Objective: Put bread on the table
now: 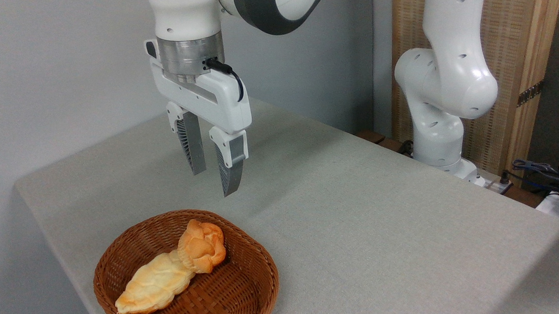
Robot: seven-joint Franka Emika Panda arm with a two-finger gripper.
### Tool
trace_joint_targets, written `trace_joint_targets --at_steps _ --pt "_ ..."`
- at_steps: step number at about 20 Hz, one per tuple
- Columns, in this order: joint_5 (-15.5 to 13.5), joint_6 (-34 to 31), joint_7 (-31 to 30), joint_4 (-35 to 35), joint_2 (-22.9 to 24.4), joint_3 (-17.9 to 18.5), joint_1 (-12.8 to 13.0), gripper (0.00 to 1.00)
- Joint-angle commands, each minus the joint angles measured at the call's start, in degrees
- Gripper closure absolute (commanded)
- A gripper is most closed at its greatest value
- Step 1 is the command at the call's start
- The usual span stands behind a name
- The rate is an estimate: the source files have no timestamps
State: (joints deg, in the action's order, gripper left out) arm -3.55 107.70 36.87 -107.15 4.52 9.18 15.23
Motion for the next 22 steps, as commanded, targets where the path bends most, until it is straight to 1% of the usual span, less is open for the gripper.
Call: trace_joint_targets --at_steps 1,13,16,22 --pt "0.30 -0.30 -0.92 1.07 -0.30 0.49 0.42 0.00" --pt "0.65 0.14 -0.66 1.51 -0.30 0.58 0.33 0.00" --pt "0.39 3.29 -0.66 1.42 -0.48 1.72 0.33 0.00" --pt "0.48 8.65 -0.66 1.07 -3.37 1.81 0.33 0.00"
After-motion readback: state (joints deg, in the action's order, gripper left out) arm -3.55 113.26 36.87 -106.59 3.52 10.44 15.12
